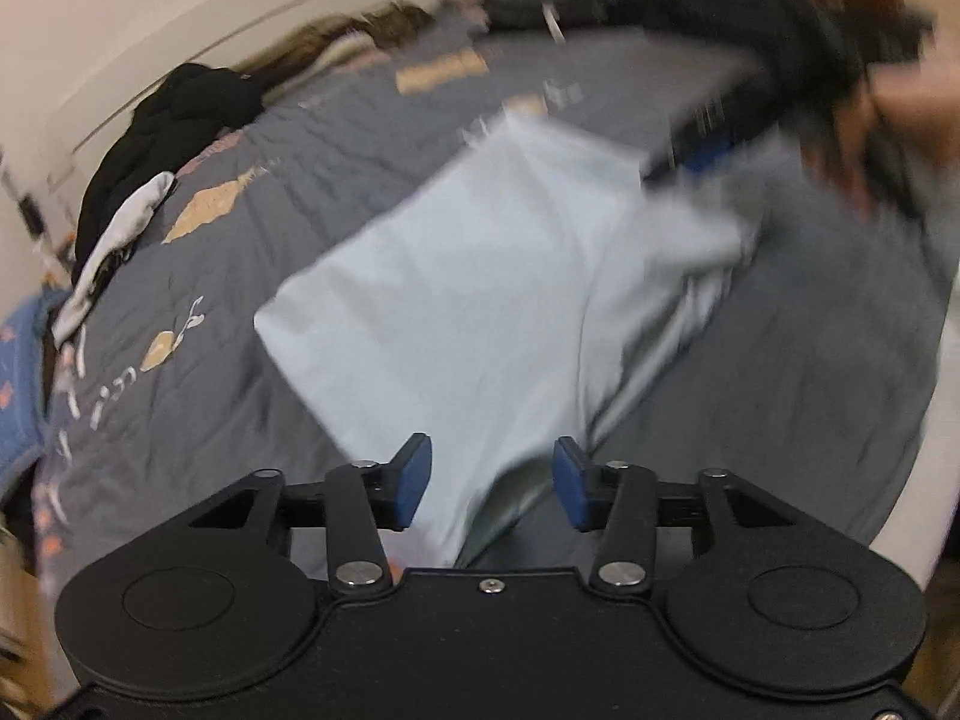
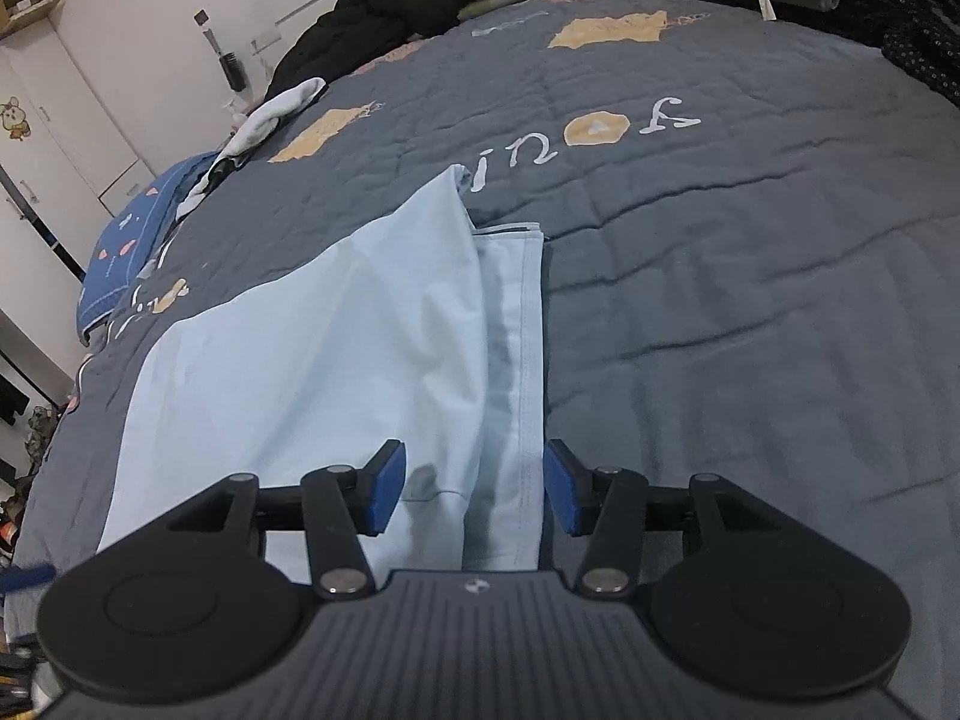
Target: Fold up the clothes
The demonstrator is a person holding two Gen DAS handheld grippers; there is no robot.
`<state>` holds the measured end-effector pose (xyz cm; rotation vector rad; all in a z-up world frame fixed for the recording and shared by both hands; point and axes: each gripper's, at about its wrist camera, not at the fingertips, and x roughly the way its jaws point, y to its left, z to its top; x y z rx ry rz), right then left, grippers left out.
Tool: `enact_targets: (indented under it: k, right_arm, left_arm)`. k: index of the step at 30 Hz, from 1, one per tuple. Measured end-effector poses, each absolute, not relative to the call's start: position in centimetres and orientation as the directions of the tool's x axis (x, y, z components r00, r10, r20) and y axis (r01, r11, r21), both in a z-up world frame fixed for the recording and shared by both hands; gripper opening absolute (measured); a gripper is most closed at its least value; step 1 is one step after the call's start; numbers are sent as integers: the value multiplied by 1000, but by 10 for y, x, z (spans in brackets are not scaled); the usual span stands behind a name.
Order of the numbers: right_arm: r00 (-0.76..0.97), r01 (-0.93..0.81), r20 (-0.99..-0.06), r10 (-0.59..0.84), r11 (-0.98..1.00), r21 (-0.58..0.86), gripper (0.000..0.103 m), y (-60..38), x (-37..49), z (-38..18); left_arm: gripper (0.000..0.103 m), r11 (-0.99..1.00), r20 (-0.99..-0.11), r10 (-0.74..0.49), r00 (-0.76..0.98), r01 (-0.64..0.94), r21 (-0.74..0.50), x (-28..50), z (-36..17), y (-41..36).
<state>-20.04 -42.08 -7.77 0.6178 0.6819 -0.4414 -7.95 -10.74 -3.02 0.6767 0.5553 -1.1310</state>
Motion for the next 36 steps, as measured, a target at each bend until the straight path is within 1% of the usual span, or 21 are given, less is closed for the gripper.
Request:
enact_targets:
  k: [2, 3, 6, 10, 14, 22, 31, 36]
  right_arm:
    - [713, 550, -680, -174, 741, 387, 50, -420, -202, -74]
    - [720, 544, -673, -169, 739, 397, 50, -419, -202, -72]
    - [739, 526, -657, -152, 740, 420, 52, -418, -204, -67]
    - [746, 495, -653, -131, 765, 412, 57, -412, -206, -63]
    - [752, 456, -650, -107, 797, 396, 61, -407, -210, -59]
    - [749, 450, -657, -82, 791, 414, 64, -412, -225, -57]
    - [745, 451, -662, -79, 791, 413, 67, -409, -237, -55]
    - [749, 424, -660, -64, 811, 402, 68, -399, -240, -49]
  left_arm:
    - [54, 362, -666, -659, 348, 924, 125, -73, -23, -110]
    - [55, 408, -656, -665, 358, 909, 83, -70, -21, -113]
    - [55, 509, -643, -664, 381, 861, -15, -67, -20, -120]
    - [59, 572, -636, -664, 394, 815, -93, -71, -22, -117]
    - [60, 629, -629, -662, 407, 759, -171, -75, -23, -114]
    - [61, 706, -615, -662, 428, 632, -320, -83, -27, -107]
    - [62, 740, -608, -645, 464, 576, -346, -99, -32, -99]
    - [62, 735, -566, -663, 490, 569, -369, -109, -8, -98]
